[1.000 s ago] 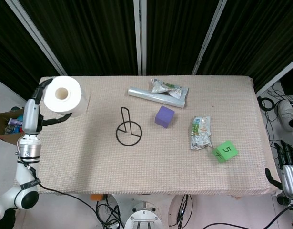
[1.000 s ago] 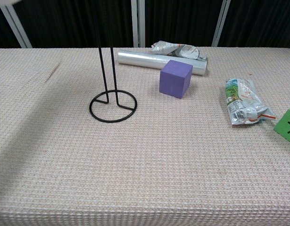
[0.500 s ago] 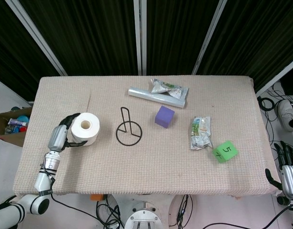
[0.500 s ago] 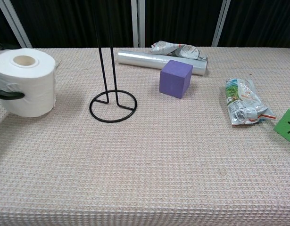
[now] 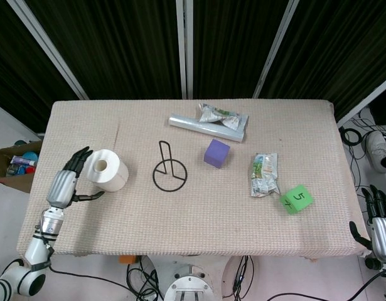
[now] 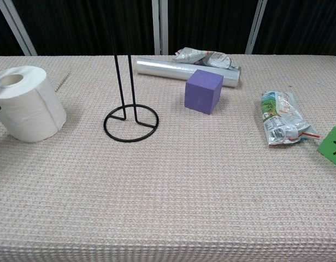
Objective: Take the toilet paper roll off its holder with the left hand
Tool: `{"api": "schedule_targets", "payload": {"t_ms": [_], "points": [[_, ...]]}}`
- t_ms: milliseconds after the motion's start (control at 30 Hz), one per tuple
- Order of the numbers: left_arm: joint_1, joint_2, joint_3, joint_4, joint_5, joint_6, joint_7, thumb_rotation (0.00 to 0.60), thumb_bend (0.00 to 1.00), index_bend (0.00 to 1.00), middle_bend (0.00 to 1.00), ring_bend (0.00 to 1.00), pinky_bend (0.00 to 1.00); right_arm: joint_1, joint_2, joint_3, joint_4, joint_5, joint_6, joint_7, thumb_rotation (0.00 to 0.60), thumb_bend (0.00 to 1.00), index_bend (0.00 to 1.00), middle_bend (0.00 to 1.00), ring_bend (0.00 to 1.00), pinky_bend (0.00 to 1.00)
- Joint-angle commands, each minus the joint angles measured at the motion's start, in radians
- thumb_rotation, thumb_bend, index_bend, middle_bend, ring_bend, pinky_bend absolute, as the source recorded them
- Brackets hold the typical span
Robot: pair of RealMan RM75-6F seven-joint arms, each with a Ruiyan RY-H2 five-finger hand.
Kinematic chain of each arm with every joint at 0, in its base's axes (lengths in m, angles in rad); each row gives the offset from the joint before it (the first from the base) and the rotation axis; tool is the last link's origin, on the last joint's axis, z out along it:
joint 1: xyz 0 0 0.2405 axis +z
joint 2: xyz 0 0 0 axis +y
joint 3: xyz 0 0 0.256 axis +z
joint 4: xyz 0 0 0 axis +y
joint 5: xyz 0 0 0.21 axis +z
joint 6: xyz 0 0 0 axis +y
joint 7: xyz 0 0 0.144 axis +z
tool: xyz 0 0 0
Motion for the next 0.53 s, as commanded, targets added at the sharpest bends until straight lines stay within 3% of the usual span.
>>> {"api": "schedule_targets", "payload": {"t_ms": [33, 100, 133, 333, 533], "points": [[0.097, 0.136, 0.096, -0.09, 0.062, 0.091, 0.253, 0.345, 0.03, 0.01, 0.0, 0.0, 0.15, -0.001, -0.002, -0.003, 0.003, -0.006, 0.003, -0.003, 0.6, 0.3, 0.0, 0.0, 0.0, 0.0], [0.151, 0.168, 0.12, -0.119, 0.074, 0.159, 0.361, 0.256, 0.01, 0.04, 0.0, 0.0, 0.16, 0.001, -0.001, -0.009, 0.007, -0.014, 0.0, -0.006, 0.6, 0.3, 0.0, 0.0, 0.0, 0.0], [0.187, 0.186, 0.135, -0.136, 0.077, 0.198, 0.412, 0.243, 0.01, 0.06, 0.0, 0.0, 0.16, 0.003, -0.001, -0.012, 0.009, -0.018, -0.004, -0.011, 0.6, 0.3, 0.0, 0.0, 0.0, 0.0], [0.31, 0.26, 0.192, -0.204, 0.079, 0.302, 0.487, 0.223, 0.01, 0.07, 0.0, 0.0, 0.16, 0.011, -0.007, -0.02, 0.0, -0.036, -0.012, -0.044, 0.6, 0.29, 0.0, 0.0, 0.0, 0.0], [0.349, 0.28, 0.204, -0.205, 0.104, 0.334, 0.472, 0.227, 0.01, 0.05, 0.0, 0.0, 0.15, 0.01, -0.008, -0.025, -0.027, -0.046, -0.005, -0.083, 0.6, 0.29, 0.0, 0.0, 0.0, 0.0]]}}
